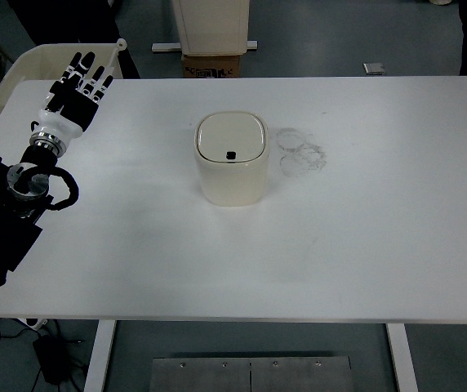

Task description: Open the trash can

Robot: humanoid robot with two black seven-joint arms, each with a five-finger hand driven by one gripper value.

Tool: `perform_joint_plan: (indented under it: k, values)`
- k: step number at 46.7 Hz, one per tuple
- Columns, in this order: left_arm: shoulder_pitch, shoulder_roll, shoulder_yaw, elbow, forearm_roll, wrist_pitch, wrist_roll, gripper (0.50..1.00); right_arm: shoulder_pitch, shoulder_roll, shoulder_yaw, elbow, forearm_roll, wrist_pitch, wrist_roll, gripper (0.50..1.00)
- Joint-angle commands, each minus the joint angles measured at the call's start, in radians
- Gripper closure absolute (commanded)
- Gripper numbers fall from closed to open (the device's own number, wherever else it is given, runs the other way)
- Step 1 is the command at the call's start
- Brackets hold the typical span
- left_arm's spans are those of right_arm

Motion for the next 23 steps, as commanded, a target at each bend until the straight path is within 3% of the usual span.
perform_joint_plan:
  k: [1, 23]
  values:
    - [-0.005, 0.012, 0.001, -0.007, 0.002, 0.009, 0.003, 0.5, 0.0, 0.0, 0.001, 0.0, 0.0, 0.0, 0.0, 0.507]
    - [0.003, 0.181, 0.036, -0.251, 0.058, 0.036, 0.011, 0.5, 0.0, 0.0, -0.001, 0.0, -0.001, 0.0, 0.0, 0.507]
